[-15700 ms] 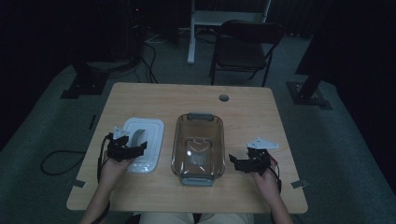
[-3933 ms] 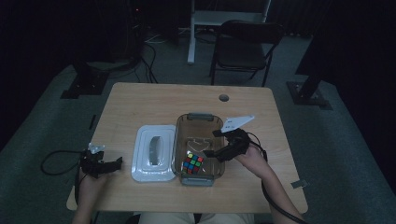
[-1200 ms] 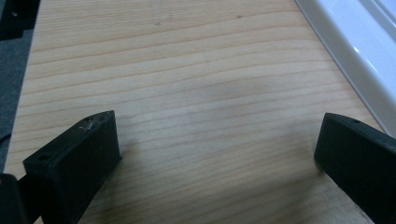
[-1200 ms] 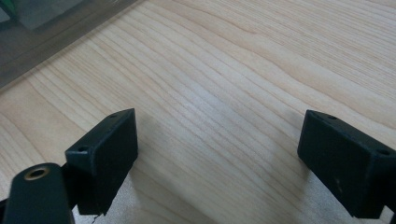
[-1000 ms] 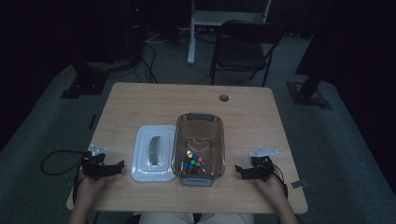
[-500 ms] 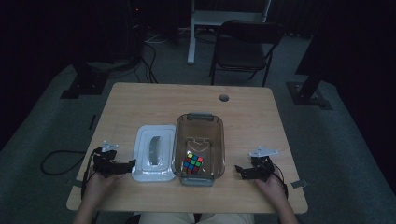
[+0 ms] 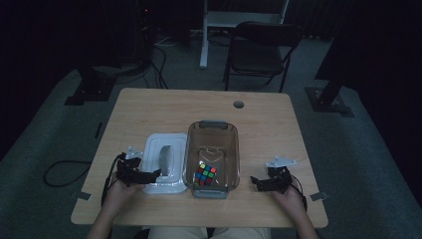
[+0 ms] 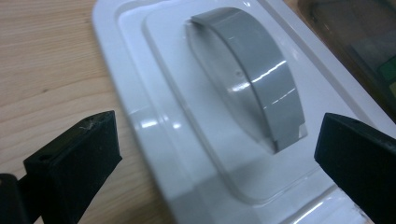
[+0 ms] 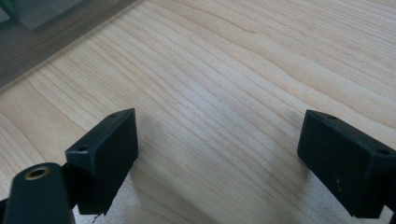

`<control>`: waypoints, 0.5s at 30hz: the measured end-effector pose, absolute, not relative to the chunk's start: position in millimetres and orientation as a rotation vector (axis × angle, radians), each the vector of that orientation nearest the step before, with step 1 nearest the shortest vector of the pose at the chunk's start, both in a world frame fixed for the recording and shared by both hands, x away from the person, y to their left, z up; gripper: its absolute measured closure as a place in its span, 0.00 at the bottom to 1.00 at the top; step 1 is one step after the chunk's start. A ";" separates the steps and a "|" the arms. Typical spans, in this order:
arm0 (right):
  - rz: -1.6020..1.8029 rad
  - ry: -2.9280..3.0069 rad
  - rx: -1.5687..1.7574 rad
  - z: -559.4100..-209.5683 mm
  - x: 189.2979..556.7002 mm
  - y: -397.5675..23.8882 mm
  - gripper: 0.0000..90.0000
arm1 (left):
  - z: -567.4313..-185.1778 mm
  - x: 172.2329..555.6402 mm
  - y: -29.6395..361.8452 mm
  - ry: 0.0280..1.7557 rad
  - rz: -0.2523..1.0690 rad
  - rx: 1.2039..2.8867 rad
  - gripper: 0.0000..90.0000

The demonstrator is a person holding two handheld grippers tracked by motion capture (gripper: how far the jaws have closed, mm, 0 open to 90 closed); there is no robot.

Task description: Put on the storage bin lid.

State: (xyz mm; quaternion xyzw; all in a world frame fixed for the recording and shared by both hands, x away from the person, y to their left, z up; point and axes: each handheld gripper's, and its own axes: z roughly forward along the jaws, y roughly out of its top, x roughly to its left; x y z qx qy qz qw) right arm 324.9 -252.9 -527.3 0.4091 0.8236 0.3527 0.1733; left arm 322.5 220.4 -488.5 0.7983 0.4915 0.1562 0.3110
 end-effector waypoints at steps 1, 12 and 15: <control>0.999 2.334 1.164 -527.2 324.9 -252.6 0.13 | -489.2 323.2 217.5 1.292 0.408 2.117 0.01; 0.995 2.325 1.177 -527.1 327.1 -249.8 0.13 | -490.7 335.3 202.0 1.275 0.394 2.115 0.05; 0.990 2.327 1.177 -526.7 327.8 -249.4 0.13 | -492.3 338.6 198.4 1.267 0.384 2.130 0.14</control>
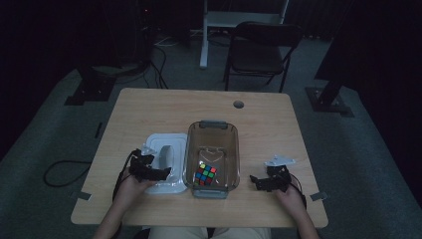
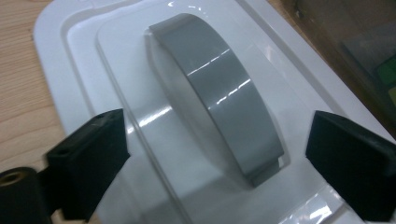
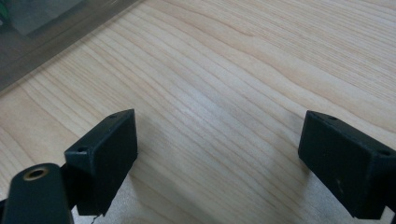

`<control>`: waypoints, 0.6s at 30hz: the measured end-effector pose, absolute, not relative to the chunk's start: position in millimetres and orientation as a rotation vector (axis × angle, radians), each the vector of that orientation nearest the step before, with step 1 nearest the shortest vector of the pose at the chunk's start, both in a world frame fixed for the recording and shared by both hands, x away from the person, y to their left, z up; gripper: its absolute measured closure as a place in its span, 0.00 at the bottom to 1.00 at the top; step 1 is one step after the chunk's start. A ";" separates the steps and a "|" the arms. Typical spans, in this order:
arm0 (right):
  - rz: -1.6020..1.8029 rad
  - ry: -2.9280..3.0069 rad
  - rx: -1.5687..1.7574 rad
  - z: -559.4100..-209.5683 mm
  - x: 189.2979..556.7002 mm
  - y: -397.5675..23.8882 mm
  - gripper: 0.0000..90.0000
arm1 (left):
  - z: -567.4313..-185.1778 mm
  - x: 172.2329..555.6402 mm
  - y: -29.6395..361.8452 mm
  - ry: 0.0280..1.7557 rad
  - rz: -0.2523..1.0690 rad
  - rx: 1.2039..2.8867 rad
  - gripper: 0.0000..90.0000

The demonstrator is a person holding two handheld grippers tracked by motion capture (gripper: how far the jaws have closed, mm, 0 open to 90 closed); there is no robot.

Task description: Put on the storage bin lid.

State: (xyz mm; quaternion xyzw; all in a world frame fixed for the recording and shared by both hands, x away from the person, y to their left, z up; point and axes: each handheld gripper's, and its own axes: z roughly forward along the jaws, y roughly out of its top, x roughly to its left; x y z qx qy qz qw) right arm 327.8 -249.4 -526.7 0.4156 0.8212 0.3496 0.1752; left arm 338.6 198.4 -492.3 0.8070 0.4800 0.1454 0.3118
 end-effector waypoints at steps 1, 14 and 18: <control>0.992 2.326 1.176 -526.8 327.9 -248.5 0.13 | -493.1 339.8 197.3 1.264 0.380 2.130 0.16; 1.097 2.303 1.127 -511.9 324.0 -228.7 0.13 | -492.2 346.9 195.8 1.262 0.316 2.069 0.58; 1.110 2.305 1.106 -509.9 322.2 -222.7 0.13 | -492.0 347.9 197.8 1.280 0.285 2.047 0.64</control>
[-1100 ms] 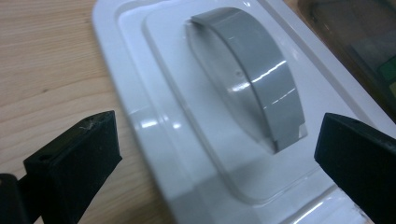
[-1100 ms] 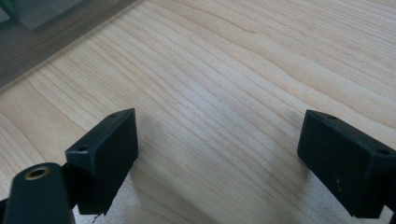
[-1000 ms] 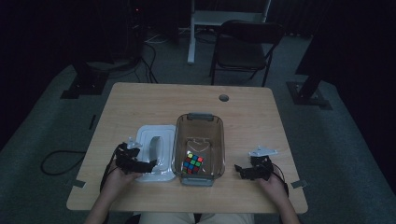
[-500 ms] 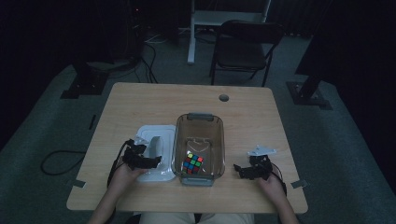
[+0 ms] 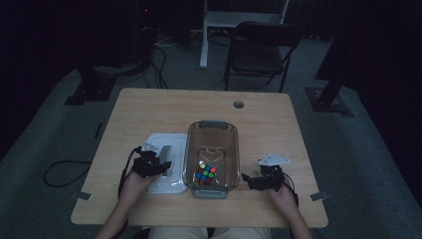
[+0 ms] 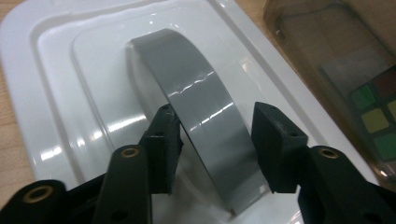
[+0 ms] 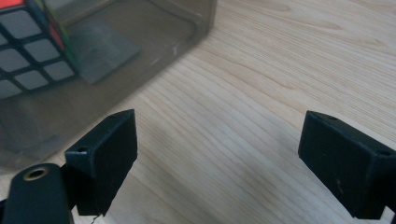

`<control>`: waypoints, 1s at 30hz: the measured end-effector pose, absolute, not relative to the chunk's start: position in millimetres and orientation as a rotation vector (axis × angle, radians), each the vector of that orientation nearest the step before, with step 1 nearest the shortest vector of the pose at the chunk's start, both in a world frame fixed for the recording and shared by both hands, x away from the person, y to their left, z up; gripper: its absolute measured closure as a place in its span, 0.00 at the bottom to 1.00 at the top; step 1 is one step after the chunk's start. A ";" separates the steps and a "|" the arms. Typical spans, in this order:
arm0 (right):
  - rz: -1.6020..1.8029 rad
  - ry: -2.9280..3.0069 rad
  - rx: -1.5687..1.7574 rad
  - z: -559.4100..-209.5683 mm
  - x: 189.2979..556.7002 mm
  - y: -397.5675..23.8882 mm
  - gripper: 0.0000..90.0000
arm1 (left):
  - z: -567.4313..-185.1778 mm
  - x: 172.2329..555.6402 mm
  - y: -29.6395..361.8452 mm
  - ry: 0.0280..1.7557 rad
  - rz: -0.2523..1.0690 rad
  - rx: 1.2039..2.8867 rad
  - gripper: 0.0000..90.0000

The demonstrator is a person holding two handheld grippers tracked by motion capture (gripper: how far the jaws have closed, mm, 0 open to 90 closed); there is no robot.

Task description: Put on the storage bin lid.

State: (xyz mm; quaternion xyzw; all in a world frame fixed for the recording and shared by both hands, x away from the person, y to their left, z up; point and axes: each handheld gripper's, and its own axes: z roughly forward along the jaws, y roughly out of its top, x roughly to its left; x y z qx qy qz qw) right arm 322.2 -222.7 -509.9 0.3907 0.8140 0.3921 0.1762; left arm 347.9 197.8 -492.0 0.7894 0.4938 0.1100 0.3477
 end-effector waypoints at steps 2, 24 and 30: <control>1.116 2.311 1.099 -510.0 321.6 -220.0 0.13 | -491.2 347.6 199.4 1.294 0.292 2.037 0.68; 1.193 2.376 1.042 -515.4 316.8 -200.4 0.13 | -469.0 347.9 237.3 1.373 0.287 1.915 0.76; 1.182 2.383 1.019 -514.8 315.9 -195.3 0.13 | -458.6 347.5 248.5 1.400 0.297 1.889 0.76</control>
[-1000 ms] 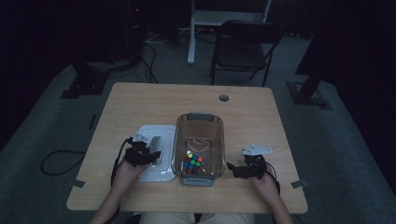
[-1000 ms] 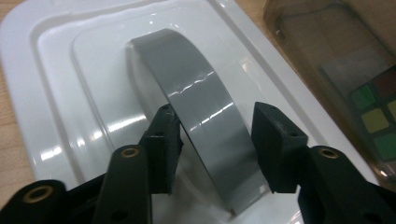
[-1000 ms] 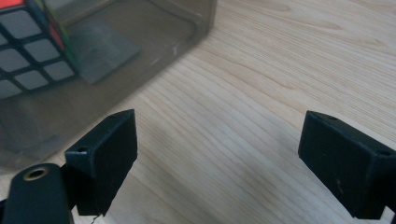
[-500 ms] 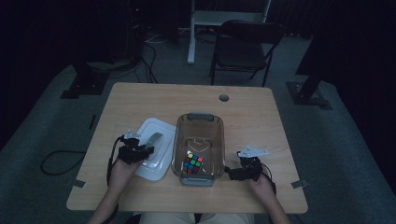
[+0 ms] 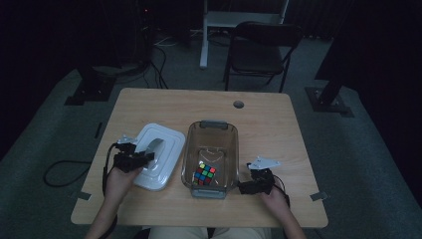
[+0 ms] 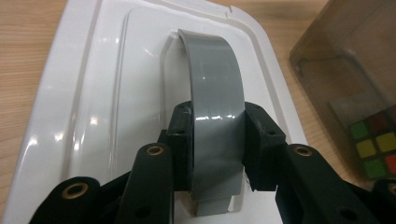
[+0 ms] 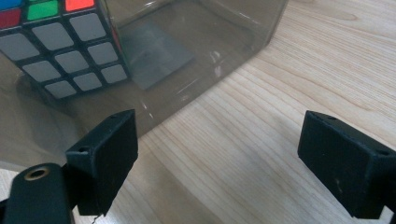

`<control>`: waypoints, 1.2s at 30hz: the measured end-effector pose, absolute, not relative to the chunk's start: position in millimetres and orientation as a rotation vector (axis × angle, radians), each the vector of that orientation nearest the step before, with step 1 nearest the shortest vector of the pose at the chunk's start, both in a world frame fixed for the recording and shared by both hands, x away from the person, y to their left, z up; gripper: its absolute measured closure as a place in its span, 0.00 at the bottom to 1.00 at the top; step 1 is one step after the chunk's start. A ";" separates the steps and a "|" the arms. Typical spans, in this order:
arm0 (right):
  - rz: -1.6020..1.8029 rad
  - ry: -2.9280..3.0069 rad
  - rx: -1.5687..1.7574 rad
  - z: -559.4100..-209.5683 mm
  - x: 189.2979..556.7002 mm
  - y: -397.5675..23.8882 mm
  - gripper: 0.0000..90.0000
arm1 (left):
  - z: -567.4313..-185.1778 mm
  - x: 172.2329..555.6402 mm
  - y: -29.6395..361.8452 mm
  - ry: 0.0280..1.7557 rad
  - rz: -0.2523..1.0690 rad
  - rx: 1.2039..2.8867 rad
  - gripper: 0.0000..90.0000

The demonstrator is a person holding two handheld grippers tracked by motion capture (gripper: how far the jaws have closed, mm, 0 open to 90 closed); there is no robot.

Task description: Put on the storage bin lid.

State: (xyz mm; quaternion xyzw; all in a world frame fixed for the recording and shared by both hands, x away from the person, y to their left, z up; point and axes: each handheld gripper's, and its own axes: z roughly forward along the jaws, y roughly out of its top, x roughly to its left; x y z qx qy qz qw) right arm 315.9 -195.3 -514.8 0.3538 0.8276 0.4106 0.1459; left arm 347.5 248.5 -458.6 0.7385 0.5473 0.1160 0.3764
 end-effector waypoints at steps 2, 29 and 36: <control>1.172 2.378 1.003 -514.7 315.0 -192.8 0.13 | -452.0 348.0 252.8 1.408 0.309 1.874 0.76; 1.212 2.460 0.929 -512.8 327.7 -141.9 0.13 | -365.4 341.8 242.7 1.204 0.316 1.812 0.76; 1.215 2.451 0.900 -514.3 329.9 -122.3 0.13 | -360.7 348.5 228.7 1.179 0.301 1.828 0.76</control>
